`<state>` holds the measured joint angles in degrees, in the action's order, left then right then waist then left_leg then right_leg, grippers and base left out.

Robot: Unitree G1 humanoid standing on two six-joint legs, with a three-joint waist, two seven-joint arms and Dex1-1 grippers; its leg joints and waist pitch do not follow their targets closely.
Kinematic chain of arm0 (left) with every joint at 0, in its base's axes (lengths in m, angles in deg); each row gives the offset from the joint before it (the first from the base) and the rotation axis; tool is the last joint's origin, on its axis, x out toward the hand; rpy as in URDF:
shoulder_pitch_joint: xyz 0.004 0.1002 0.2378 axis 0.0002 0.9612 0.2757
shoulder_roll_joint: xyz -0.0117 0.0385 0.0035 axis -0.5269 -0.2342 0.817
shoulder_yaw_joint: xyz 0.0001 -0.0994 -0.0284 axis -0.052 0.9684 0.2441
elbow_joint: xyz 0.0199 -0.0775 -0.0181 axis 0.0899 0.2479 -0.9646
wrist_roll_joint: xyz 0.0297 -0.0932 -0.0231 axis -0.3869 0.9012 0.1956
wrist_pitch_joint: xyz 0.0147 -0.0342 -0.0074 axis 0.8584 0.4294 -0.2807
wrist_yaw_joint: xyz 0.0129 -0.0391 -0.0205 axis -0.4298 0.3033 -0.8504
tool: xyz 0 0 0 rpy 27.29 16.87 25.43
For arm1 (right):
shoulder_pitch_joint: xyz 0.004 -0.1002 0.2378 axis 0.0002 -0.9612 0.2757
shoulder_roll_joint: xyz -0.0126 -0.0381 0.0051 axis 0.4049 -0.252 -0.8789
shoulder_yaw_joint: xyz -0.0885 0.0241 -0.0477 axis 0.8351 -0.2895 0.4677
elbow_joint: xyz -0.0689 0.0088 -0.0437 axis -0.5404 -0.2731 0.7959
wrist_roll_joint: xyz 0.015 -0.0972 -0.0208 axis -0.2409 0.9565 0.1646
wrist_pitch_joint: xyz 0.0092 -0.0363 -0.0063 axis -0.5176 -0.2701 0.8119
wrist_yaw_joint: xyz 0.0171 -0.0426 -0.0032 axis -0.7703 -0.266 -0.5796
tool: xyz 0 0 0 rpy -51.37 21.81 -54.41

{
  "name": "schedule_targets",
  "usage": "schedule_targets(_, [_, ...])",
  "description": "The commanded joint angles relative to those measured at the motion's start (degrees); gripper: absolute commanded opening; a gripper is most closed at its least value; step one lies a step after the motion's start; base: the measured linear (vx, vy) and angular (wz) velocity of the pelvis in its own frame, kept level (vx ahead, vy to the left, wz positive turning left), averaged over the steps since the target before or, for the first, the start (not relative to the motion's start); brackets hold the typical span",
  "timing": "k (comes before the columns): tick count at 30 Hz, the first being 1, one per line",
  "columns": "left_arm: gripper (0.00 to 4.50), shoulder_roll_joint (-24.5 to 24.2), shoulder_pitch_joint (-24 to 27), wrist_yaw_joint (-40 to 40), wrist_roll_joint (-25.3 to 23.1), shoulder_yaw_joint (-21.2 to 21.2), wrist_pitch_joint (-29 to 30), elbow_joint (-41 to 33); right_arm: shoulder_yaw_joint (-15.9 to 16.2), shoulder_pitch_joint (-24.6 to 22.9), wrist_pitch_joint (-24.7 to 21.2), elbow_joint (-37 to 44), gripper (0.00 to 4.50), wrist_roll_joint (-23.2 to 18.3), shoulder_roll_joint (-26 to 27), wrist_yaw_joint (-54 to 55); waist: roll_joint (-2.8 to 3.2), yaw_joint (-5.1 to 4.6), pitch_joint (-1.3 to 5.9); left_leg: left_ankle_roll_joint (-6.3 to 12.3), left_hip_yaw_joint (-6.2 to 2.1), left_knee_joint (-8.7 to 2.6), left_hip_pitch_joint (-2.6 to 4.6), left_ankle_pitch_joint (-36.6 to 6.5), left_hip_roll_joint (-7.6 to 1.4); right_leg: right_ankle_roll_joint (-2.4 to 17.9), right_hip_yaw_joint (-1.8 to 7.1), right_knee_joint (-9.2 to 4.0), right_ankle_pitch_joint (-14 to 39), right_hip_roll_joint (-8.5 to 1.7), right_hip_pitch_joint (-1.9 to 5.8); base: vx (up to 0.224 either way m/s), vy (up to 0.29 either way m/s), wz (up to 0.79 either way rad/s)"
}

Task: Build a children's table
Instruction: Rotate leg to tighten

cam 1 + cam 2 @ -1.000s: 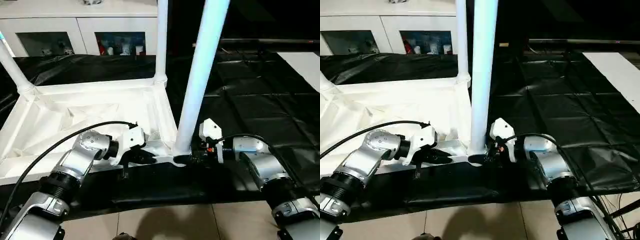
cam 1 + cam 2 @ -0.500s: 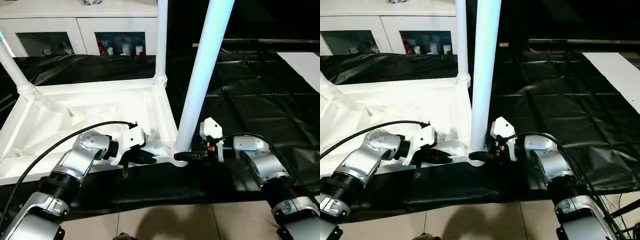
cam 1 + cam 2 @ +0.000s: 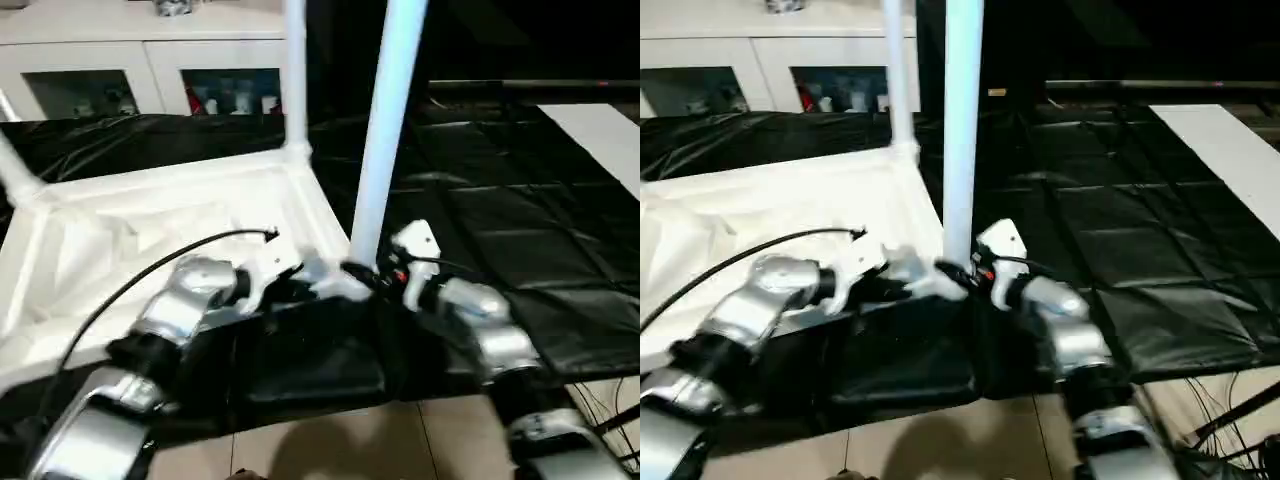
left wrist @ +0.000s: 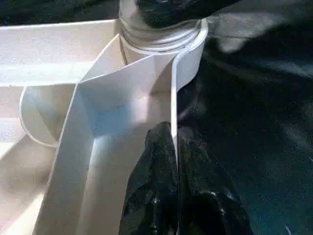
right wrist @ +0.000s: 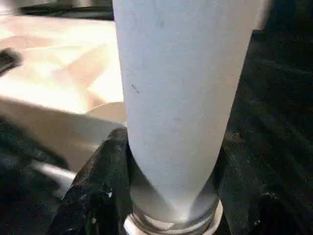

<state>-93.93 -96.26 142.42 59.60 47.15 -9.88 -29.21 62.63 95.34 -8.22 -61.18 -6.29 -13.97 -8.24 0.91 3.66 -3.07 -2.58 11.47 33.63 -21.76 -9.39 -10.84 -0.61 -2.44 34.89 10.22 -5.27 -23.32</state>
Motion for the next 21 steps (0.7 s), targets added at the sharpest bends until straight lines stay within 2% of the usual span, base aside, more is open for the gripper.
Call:
schedule_targets(1, [0.00, 4.3, -2.1, -6.2, -0.1, 0.4, 0.4, 3.3, -0.3, 0.6, -3.3, -4.7, 2.04, 2.9, 3.0, 10.0, 0.05, -0.23, 3.08, -3.00, -1.72, -4.95, 1.60, -25.7, -1.85, 8.9, 1.85, -5.92, 26.9, -2.94, 0.96, 0.000, 0.000, 0.00])
schedule_targets(2, [0.00, 5.9, -3.4, -9.7, -0.7, 0.8, 0.3, 5.4, -0.8, 1.3, -3.3, -5.5, 2.04, 3.0, 5.1, 13.8, 0.28, -0.29, 3.19, -3.21, -1.85, -4.91, 1.75, -26.0, -1.79, 8.8, 1.79, -6.06, 27.6, -3.00, 0.97, 0.000, 0.000, 0.00])
schedule_targets(3, [0.00, 5.9, -3.4, -9.7, -0.7, 0.8, 0.3, 5.4, -0.8, 1.3, -3.3, -5.5, 2.04, 3.0, 5.1, 13.8, 0.24, -0.42, 3.15, -3.21, -1.82, -4.92, 1.71, -26.1, -1.74, 8.7, 1.79, -6.07, 27.8, -2.90, 0.88, 0.000, 0.000, 0.00])
schedule_targets(5, [0.00, 8.5, -5.6, -14.6, -1.6, 1.5, 0.0, 9.3, -1.1, 2.5, -3.2, -6.4, 2.04, 2.9, 9.1, 18.7, 0.28, -0.38, 3.16, -3.18, -1.96, -5.02, 1.86, -26.9, -1.77, 8.4, 1.70, -6.29, 27.6, -2.94, 0.86, 0.000, 0.000, 0.00])
schedule_targets(7, [0.00, 9.4, -6.5, -17.1, -2.3, 1.7, -0.3, 10.8, 0.0, 2.9, -2.6, -6.6, 2.04, 3.5, 10.7, 19.1, 0.37, -0.36, 3.29, -2.70, -1.93, -5.11, 1.75, -26.6, -1.79, 8.5, 1.71, -6.27, 26.2, -2.93, 1.01, 0.000, 0.000, 0.00])
schedule_targets(8, [0.00, 9.6, -6.7, -17.3, -2.5, 1.6, -0.3, 11.1, 0.7, 3.0, -2.4, -6.5, 2.04, 3.6, 11.1, 18.1, 0.27, -0.39, 3.38, -2.11, -1.95, -5.22, 1.41, -25.5, -1.78, 8.7, 1.64, -6.12, 24.4, -2.90, 1.44, 0.000, 0.000, 0.00])
schedule_targets(9, [0.00, 9.9, -7.0, -17.6, -2.9, 1.3, -0.7, 11.6, 1.9, 2.8, -2.3, -5.9, 2.04, 3.7, 11.8, 15.5, 0.33, -0.34, 3.39, -1.78, -1.90, -5.29, 1.33, -25.1, -1.81, 8.7, 1.65, -6.12, 23.8, -2.91, 1.50, 0.000, 0.000, 0.00])
schedule_targets(11, [0.00, 10.0, -7.0, -17.4, -3.2, 1.0, -1.2, 11.9, 1.8, 2.3, -2.9, -5.1, 2.04, 3.0, 12.1, 14.4, 0.40, -0.31, 3.47, -1.12, -1.73, -5.26, 1.34, -24.2, -1.82, 9.1, 1.75, -6.12, 22.3, -2.88, 1.47, 0.000, 0.000, 0.00])
schedule_targets(15, [0.00, 9.8, -6.9, -16.8, -3.3, 0.9, -2.1, 12.3, 0.7, 1.9, -3.5, -4.9, 2.04, 2.3, 12.4, 15.0, 0.31, -0.28, 3.41, -0.99, -1.71, -5.29, 1.44, -25.1, -1.78, 8.7, 1.76, -6.38, 24.5, -3.03, 1.42, 0.000, 0.000, 0.00])
schedule_targets(16, [0.00, 9.8, -6.9, -16.8, -3.3, 0.9, -2.1, 12.3, 0.7, 1.9, -3.5, -4.9, 2.37, 2.3, 12.4, 15.0, 0.31, -0.28, 3.41, -0.99, -1.71, -5.29, 1.44, -25.1, -1.78, 8.7, 1.76, -6.38, 24.5, -3.03, 1.42, 0.000, 0.000, 0.00])
schedule_targets(17, [0.00, 9.6, -7.0, -16.4, -3.3, 1.1, -2.6, 12.6, 0.3, 2.0, -3.1, -5.0, 2.37, 2.5, 12.1, 15.8, 0.34, -0.19, 3.48, -0.96, -1.72, -5.28, 1.48, -24.7, -1.80, 8.4, 1.79, -6.51, 25.1, -3.13, 1.38, 0.000, 0.000, 0.00])
schedule_targets(18, [0.00, 9.2, -6.7, -15.6, -3.3, 1.1, -2.9, 12.4, 0.5, 1.9, -2.5, -4.6, 2.70, 2.9, 11.3, 15.5, 0.20, -0.21, 3.47, -0.90, -1.71, -5.30, 1.42, -24.5, -1.78, 8.3, 1.77, -6.51, 25.2, -3.09, 1.41, 0.000, 0.000, 0.00])
schedule_targets(21, [0.00, 8.2, -5.7, -13.0, -3.2, 1.0, -3.8, 11.2, 0.6, 1.5, -1.7, -3.3, 2.91, 3.5, 8.9, 14.1, 0.29, -0.20, 3.39, -0.82, -1.79, -5.44, 1.28, -24.6, -1.86, 7.9, 1.75, -6.59, 26.0, -3.16, 1.44, 0.000, 0.000, 0.00])
